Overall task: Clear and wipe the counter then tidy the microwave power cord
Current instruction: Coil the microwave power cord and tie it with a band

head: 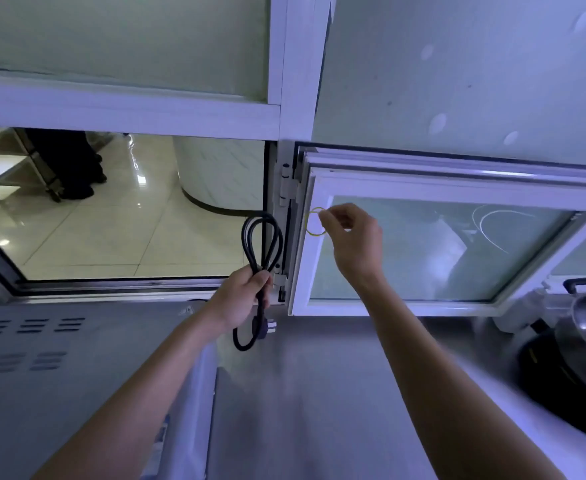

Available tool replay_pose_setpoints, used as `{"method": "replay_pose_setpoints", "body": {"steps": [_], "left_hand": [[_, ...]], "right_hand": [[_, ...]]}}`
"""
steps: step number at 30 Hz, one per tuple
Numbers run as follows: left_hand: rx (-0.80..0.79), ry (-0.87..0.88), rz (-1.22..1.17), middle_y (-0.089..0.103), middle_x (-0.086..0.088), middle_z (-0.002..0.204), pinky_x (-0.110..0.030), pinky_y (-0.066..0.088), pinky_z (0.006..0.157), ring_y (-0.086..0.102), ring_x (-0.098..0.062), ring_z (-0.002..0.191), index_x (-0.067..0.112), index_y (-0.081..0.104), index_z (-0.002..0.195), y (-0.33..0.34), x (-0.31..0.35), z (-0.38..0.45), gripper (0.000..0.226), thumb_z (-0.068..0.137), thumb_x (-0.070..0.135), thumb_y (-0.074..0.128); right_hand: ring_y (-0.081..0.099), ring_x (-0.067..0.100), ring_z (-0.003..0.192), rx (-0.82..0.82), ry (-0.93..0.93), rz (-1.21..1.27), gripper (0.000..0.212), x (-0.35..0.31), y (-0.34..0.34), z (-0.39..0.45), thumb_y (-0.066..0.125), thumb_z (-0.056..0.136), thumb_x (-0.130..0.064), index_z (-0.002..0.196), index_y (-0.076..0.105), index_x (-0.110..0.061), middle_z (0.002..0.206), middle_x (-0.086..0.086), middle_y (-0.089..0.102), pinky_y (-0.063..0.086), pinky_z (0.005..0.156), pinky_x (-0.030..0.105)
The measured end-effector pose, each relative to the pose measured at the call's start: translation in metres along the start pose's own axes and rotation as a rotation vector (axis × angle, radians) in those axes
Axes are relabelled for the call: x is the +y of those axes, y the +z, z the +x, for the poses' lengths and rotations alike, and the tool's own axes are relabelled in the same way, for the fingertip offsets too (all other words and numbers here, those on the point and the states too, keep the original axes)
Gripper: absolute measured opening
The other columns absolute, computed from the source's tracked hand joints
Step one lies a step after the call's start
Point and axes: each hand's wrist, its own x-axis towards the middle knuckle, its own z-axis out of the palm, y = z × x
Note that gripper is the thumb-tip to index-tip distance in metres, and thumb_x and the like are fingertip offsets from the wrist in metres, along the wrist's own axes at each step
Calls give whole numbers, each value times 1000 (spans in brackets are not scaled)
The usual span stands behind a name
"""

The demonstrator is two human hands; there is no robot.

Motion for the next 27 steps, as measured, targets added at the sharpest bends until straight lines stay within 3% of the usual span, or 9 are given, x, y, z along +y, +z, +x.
{"method": "replay_pose_setpoints", "body": {"steps": [5,11,15,22,27], "left_hand": [[-29,-109,89,52,-3,67,-26,42,65,51,-18,63,12,49,78,24,-36,-26,30,107,14,39],[-57,-154,241,53,1,67,-36,41,72,51,-20,68,16,50,76,34,-61,-38,30,105,22,43],[-59,-144,263,54,8,63,-36,42,73,52,-20,69,19,51,75,36,-62,-40,27,92,37,44],[-72,-164,335,55,-5,71,-36,39,72,50,-20,70,14,49,77,43,-69,-43,30,105,22,40],[-84,-196,377,56,-4,73,-35,39,73,49,-18,70,9,51,80,44,-73,-43,32,105,24,40]], "right_hand": [[69,9,73,-60,358,225,19,50,-5,-71,68,93,-28,86,71,-10,78,2,75,50,68,22],[65,12,74,-51,647,418,21,84,-13,-122,69,92,-28,80,68,-10,75,2,71,42,72,30],[61,13,76,-57,736,565,24,91,-18,-134,66,94,-29,74,61,-18,80,1,65,37,77,33],[61,17,79,-50,834,719,28,97,-23,-142,66,94,-27,70,57,-18,78,2,65,39,77,32],[60,20,79,-23,865,750,23,100,-25,-148,66,94,-28,76,60,-16,78,4,67,40,75,32]]}}
